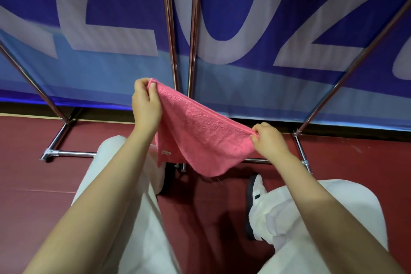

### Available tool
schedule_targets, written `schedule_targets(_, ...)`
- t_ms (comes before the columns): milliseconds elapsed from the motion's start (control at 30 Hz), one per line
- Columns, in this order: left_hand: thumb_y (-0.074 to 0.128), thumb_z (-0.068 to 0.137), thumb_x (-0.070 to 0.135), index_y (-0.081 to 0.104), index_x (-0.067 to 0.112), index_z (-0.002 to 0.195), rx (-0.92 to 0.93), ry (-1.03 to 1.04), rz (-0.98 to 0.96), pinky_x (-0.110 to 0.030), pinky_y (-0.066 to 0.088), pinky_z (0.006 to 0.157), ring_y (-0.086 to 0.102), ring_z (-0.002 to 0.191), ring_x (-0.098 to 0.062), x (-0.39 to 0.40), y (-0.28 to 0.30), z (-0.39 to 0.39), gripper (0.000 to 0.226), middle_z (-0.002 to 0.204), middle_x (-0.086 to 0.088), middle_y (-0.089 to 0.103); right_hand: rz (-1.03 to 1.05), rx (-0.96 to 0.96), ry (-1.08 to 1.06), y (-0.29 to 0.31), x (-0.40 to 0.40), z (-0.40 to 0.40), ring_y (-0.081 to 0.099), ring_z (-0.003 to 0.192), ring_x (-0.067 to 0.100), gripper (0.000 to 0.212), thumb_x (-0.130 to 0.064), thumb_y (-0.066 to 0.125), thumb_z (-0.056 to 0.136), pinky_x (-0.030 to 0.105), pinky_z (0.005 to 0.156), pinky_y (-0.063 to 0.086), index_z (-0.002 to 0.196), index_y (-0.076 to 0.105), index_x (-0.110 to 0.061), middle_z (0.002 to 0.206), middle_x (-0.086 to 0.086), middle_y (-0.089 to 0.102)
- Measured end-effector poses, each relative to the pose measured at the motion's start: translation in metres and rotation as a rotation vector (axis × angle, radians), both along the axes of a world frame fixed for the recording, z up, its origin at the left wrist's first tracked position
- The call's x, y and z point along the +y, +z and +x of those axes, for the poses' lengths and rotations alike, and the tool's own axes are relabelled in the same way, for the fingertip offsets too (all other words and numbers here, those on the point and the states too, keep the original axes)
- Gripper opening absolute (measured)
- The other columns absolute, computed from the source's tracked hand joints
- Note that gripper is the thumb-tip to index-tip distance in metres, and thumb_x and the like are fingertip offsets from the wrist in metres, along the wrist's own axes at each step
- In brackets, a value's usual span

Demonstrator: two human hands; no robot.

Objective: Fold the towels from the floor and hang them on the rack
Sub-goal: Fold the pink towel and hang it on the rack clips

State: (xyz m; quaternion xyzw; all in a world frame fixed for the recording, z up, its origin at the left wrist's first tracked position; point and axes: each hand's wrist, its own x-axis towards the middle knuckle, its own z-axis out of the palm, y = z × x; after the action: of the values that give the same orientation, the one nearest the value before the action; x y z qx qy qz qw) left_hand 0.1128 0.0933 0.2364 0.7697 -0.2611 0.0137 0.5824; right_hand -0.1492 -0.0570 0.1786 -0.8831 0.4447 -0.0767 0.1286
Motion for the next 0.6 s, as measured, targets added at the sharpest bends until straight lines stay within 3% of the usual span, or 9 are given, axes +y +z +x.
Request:
schedule_targets(100,0.04,0.103,0.019,0.053,0.001,0.117,0.051,0.014,-0.024,-0.017,0.033,0.08,0.051,0.099,-0.013,0.003,-0.003,0.002,0.027,0.107,-0.004,0.057,-0.165,-0.056,-0.067,0.006,-0.004,-0.005,0.052,0.097,0.036,0.014,-0.018,0.061,0.086,0.04,0.082,0.041,0.086,0.067,-0.005,0.095,0.017,0.057)
schedule_targets(167,0.04,0.103,0.019,0.053,0.001,0.117,0.057,0.039,-0.031,-0.018,0.033,0.081,0.053,0.102,-0.017,0.006,-0.006,0.005,0.027,0.11,-0.008,0.059,-0.213,-0.189,-0.157,0.013,-0.008,-0.009,0.051,0.095,0.035,0.016,-0.02,0.062,0.086,0.04,0.083,0.04,0.084,0.069,-0.006,0.093,0.015,0.059)
schedule_targets(233,0.039,0.102,0.019,0.052,0.0,0.117,0.054,0.064,-0.021,-0.021,0.033,0.082,0.054,0.105,-0.023,0.008,-0.011,0.009,0.028,0.113,-0.013,0.061,-0.049,-0.462,-0.186,0.025,-0.011,-0.012,0.054,0.09,0.028,0.016,-0.02,0.06,0.088,0.035,0.083,0.042,0.085,0.067,-0.006,0.091,0.013,0.061)
schedule_targets(300,0.04,0.102,0.018,0.052,-0.001,0.118,0.077,0.114,-0.008,-0.024,0.035,0.085,0.055,0.108,-0.027,0.009,-0.015,0.012,0.028,0.116,-0.017,0.061,0.17,-0.705,-0.215,0.039,-0.008,-0.011,0.054,0.08,0.016,0.006,-0.013,0.06,0.09,0.018,0.074,0.043,0.085,0.062,-0.011,0.084,0.004,0.061)
schedule_targets(367,0.04,0.102,0.017,0.053,-0.002,0.119,0.157,0.152,-0.026,-0.022,0.035,0.087,0.054,0.111,-0.027,0.008,-0.02,0.015,0.028,0.119,-0.017,0.06,0.285,-0.88,-0.24,0.051,-0.002,-0.01,0.054,0.074,0.004,0.011,-0.012,0.062,0.09,0.008,0.067,0.041,0.082,0.06,-0.019,0.079,-0.007,0.06)
schedule_targets(467,0.04,0.101,0.017,0.054,0.0,0.12,0.313,0.156,-0.078,-0.017,0.034,0.088,0.053,0.107,-0.019,0.006,-0.024,0.016,0.029,0.121,-0.012,0.058,0.417,-1.132,-0.294,0.06,0.003,-0.008,0.056,0.068,-0.005,0.011,-0.014,0.066,0.087,0.011,0.065,0.044,0.08,0.064,-0.023,0.078,-0.008,0.063)
schedule_targets(600,0.04,0.099,0.019,0.055,0.005,0.118,0.308,0.117,-0.002,-0.033,0.034,0.107,0.048,0.118,-0.022,0.005,-0.028,0.018,0.029,0.127,-0.013,0.049,0.507,-1.292,-0.319,0.063,-0.001,-0.009,0.053,0.067,0.003,0.015,-0.012,0.066,0.087,0.019,0.064,0.045,0.075,0.062,-0.02,0.074,-0.005,0.059)
